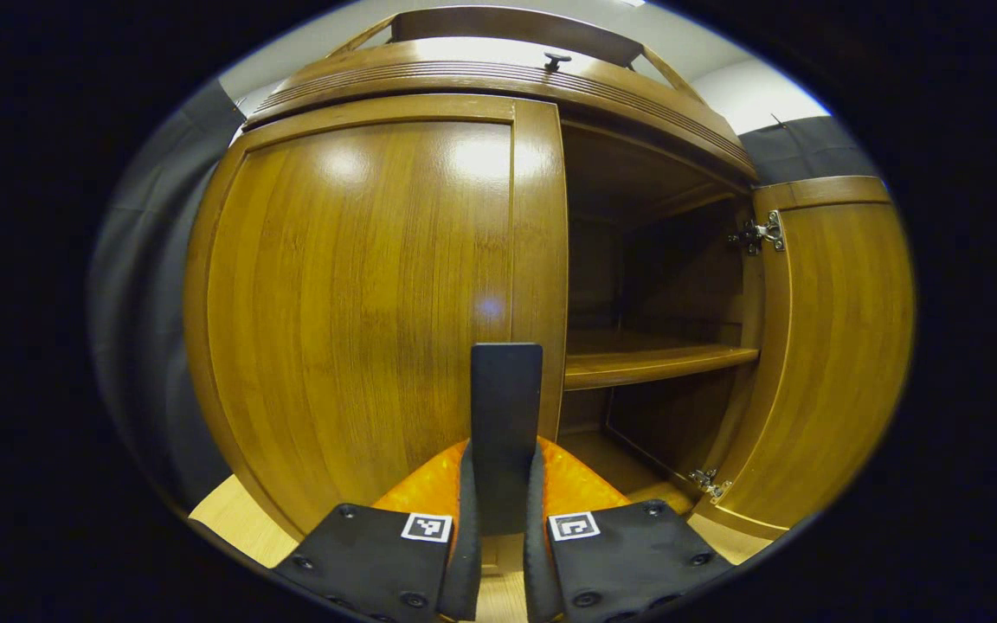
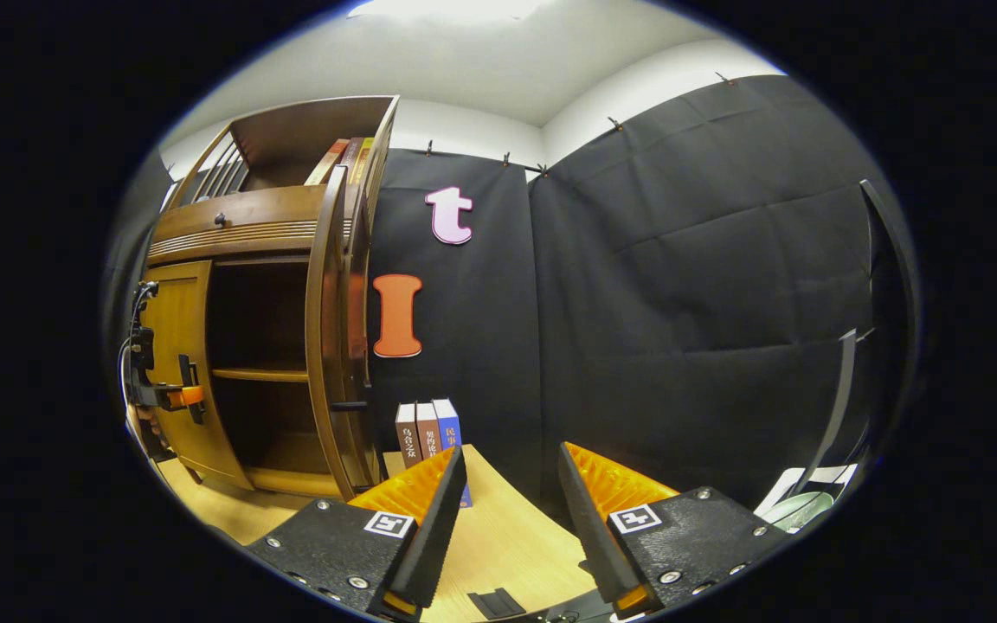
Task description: Open the right door of the double-door shoe cabinet with the right hand, and open the left door with the left hand.
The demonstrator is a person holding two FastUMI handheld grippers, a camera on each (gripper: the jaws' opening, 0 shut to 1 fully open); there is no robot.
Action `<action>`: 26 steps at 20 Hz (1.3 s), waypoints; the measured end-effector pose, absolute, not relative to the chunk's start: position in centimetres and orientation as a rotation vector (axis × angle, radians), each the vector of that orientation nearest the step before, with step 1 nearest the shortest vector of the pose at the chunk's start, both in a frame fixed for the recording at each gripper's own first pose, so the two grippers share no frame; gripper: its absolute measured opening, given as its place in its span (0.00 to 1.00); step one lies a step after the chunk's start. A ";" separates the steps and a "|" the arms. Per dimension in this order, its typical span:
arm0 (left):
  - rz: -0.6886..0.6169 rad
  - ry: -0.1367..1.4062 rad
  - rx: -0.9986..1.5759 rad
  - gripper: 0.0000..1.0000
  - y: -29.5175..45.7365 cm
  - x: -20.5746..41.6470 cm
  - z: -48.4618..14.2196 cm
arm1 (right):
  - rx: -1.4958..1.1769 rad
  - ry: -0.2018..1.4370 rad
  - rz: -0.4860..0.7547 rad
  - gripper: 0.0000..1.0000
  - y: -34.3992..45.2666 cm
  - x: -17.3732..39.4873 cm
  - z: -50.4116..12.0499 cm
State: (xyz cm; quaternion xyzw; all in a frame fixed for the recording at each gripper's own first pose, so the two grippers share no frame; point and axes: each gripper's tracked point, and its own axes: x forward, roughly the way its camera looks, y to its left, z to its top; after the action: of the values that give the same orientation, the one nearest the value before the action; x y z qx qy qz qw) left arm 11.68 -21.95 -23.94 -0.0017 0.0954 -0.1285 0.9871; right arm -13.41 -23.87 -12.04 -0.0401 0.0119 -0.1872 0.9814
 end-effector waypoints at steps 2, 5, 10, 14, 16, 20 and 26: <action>-0.275 0.195 -0.010 0.27 -22.0 10.9 -23.9 | -0.072 0.027 -0.367 0.57 -23.2 -13.4 -11.9; -0.317 0.201 -0.022 0.27 -21.5 9.0 -23.6 | -0.071 0.029 -0.355 0.73 -22.1 -13.2 -12.0; -0.367 0.202 -0.019 0.29 -20.1 5.5 -22.9 | -0.060 0.039 -0.315 0.78 -19.4 -13.1 -12.0; -0.393 0.199 -0.021 0.28 -18.7 3.1 -22.6 | -0.065 0.034 -0.293 0.79 -17.6 -13.5 -11.3; -0.395 0.207 -0.020 0.29 -17.8 2.0 -22.4 | -0.066 0.025 -0.274 0.78 -16.5 -13.6 -10.6; -0.401 0.205 -0.003 0.27 -15.9 -0.3 -21.9 | -0.063 0.024 -0.231 0.68 -14.4 -13.8 -10.9; -0.401 0.212 -0.029 0.28 -12.6 -3.3 -21.2 | -0.049 0.026 -0.187 0.68 -12.1 -12.8 -11.0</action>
State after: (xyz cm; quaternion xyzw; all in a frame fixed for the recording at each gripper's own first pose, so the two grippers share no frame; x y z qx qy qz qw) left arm -3.31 -12.62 -21.22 -0.0146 0.1052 -0.1989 0.9743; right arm -12.83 -12.14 -11.05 -0.0246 0.0131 -0.0933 0.9952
